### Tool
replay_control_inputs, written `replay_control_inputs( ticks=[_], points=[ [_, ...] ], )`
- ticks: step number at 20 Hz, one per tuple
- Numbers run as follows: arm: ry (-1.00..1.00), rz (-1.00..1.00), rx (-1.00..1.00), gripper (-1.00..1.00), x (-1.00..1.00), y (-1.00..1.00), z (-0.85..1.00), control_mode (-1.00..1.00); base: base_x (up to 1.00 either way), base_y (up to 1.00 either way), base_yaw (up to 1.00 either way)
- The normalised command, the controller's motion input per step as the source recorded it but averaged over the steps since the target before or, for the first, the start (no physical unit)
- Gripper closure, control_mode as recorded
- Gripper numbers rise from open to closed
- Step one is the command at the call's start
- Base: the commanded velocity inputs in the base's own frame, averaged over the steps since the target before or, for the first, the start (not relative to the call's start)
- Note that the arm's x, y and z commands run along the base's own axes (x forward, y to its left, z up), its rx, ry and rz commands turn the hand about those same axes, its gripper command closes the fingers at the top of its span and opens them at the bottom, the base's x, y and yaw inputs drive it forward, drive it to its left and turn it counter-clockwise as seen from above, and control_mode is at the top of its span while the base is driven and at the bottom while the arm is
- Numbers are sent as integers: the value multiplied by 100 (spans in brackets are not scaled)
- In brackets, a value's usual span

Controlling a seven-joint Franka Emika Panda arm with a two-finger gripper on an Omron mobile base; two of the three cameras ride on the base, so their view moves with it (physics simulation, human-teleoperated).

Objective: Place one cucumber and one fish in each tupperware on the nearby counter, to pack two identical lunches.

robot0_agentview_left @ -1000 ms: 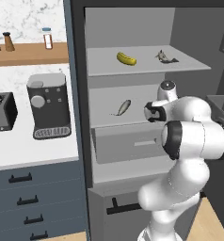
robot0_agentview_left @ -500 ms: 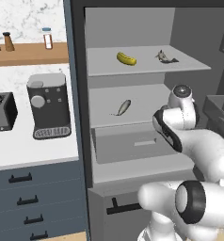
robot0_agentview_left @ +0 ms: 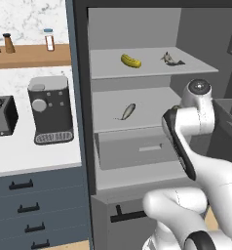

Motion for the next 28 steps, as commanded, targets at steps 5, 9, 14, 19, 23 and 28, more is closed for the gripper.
replay_control_inputs(
  ticks=[5, 9, 14, 19, 23, 28],
  points=[
    [0, 0, 0, 100, -26, 6, -2, -100, 0, 0, 0],
    [0, 1, 0, 100, -24, 18, 0, 100, -31, 31, 2],
    [0, 0, 0, 100, 0, 0, 0, 100, -65, 86, 11],
    [0, 0, 0, 100, 0, 0, 0, 100, -57, 100, 20],
    [0, 0, 0, 100, 0, 0, 0, 100, -33, 100, 20],
    [0, 0, 0, 100, 0, 0, 0, 100, 1, 100, 19]
  ],
)
